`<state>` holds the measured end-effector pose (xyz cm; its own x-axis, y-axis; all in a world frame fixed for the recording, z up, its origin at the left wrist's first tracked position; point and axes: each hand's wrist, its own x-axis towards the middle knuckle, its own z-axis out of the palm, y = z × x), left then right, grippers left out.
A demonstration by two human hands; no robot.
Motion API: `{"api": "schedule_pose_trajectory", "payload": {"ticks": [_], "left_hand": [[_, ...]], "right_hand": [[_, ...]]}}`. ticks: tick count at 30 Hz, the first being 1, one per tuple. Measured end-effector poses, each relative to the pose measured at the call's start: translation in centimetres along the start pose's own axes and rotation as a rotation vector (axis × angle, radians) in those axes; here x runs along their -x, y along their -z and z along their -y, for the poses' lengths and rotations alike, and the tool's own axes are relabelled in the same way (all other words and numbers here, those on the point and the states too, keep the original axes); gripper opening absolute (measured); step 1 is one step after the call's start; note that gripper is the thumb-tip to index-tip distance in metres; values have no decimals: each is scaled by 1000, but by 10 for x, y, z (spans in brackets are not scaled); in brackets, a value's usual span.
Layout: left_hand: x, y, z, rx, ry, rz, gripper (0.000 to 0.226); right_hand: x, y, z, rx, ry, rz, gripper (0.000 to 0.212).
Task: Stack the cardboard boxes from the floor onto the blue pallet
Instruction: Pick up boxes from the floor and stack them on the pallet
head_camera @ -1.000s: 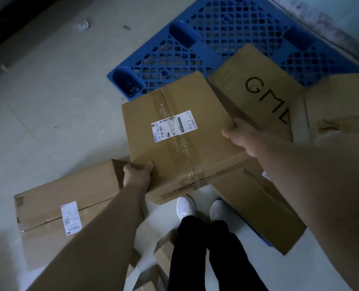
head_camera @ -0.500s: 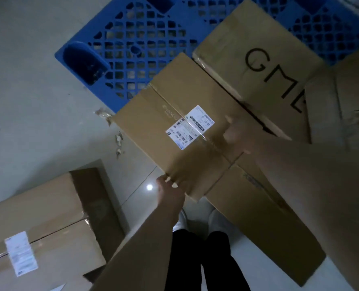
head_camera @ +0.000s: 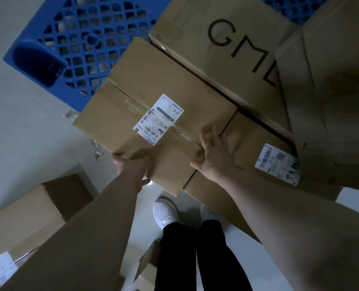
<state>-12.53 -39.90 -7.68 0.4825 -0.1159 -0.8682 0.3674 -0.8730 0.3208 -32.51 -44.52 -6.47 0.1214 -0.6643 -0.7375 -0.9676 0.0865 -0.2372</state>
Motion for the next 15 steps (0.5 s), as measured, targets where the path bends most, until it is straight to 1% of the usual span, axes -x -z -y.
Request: {"api": "schedule_pose_trajectory", "payload": {"ticks": [4, 8, 11, 15], "left_hand": [[13, -11, 20, -51, 1, -20, 85], [22, -18, 22, -107, 29, -54, 91], [30, -23, 23, -138, -15, -71, 92], [33, -30, 21, -139, -51, -35, 88]], "right_hand": [[3, -5, -6, 38, 36, 3, 106], [5, -9, -14, 72, 7, 15, 111], [7, -8, -18, 93, -21, 27, 113], [10, 4, -24, 66, -29, 83, 110]]}}
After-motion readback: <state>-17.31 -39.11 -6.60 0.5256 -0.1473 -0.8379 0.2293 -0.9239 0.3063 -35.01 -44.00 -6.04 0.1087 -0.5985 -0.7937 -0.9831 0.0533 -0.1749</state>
